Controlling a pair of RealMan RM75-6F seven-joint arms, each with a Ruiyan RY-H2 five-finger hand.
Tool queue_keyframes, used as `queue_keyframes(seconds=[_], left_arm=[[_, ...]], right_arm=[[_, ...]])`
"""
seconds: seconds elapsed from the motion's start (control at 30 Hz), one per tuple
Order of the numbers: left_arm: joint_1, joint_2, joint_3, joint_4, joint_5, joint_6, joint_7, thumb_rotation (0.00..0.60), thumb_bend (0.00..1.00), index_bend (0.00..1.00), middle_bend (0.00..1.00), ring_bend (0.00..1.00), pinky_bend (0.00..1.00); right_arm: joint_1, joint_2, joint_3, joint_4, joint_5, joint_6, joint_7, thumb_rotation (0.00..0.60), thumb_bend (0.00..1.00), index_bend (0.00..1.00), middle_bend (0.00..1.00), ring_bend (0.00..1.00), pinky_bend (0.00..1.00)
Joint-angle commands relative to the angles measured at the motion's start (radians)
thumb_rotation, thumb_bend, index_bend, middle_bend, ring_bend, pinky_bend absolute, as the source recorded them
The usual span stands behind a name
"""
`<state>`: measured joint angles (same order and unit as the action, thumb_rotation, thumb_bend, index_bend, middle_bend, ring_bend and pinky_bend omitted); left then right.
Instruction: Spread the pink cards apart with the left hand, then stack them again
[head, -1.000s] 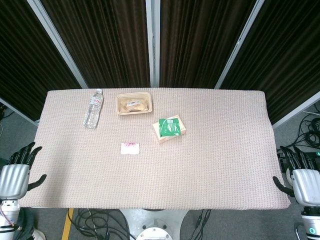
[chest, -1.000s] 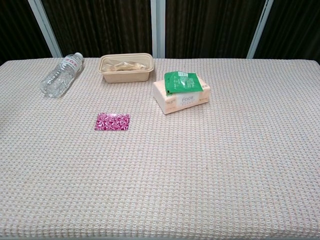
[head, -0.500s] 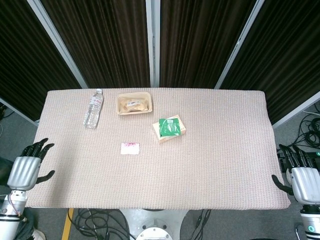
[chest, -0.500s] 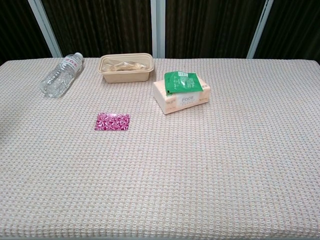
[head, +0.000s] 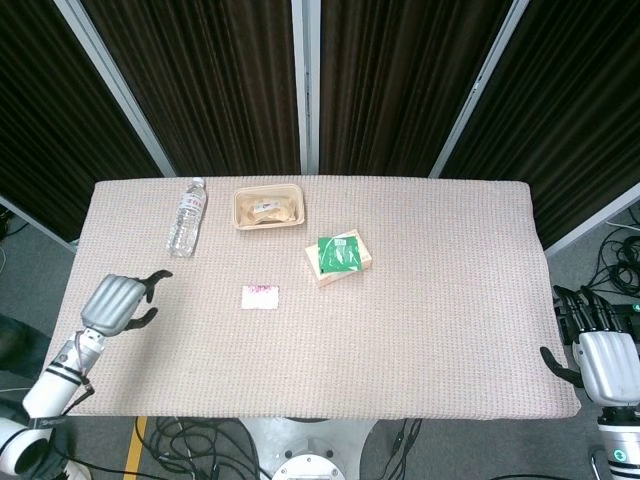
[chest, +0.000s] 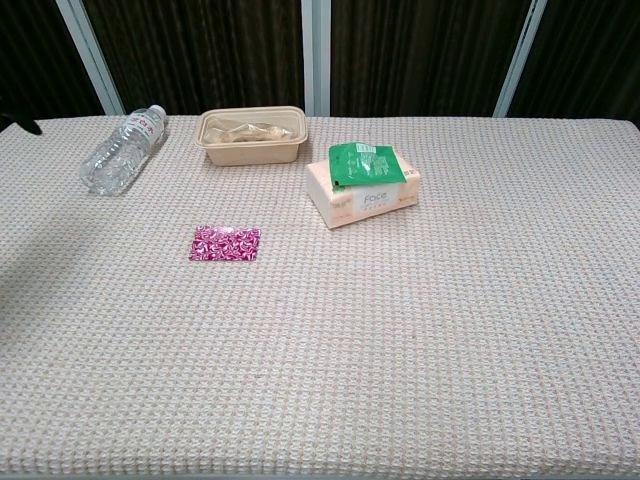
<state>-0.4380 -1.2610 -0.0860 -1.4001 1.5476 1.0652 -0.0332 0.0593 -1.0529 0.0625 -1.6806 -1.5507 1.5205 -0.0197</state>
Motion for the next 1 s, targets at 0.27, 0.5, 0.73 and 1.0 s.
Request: queue_keyframes(seconds=[0.27,0.5,0.73,1.0], left_arm=[[-0.182,-0.121,-0.001,0.098,-0.071,-0.272,0.03,0.6,0.62,0.32,0.83,0.82,0.89],[-0.268,-0.19,-0.019,0.146,-0.161,-0.398,0.098,0.6,0.62,0.28,0.85,0.84,0.91],[-0.328,-0.243,-0.035,0.173,-0.225,-0.448,0.148,0.6,0.62,0.28,0.85,0.85,0.91],[-0.379,-0.282,-0.028,0.168,-0.275,-0.478,0.217,0.6,0.62,0.28,0.85,0.85,0.91]], right_arm=[[0.015,-0.003,0.0,-0.005,0.001,-0.023,-0.007,0.598,0.16,0.01,0.12,0.0,0.1],[0.024,-0.011,-0.002,0.006,0.009,-0.043,0.001,0.593,0.16,0.01,0.12,0.0,0.1],[0.031,-0.017,-0.002,0.016,0.014,-0.056,0.009,0.6,0.16,0.01,0.12,0.0,0.1],[0.034,-0.019,-0.004,0.022,0.019,-0.062,0.014,0.598,0.16,0.01,0.12,0.0,0.1]])
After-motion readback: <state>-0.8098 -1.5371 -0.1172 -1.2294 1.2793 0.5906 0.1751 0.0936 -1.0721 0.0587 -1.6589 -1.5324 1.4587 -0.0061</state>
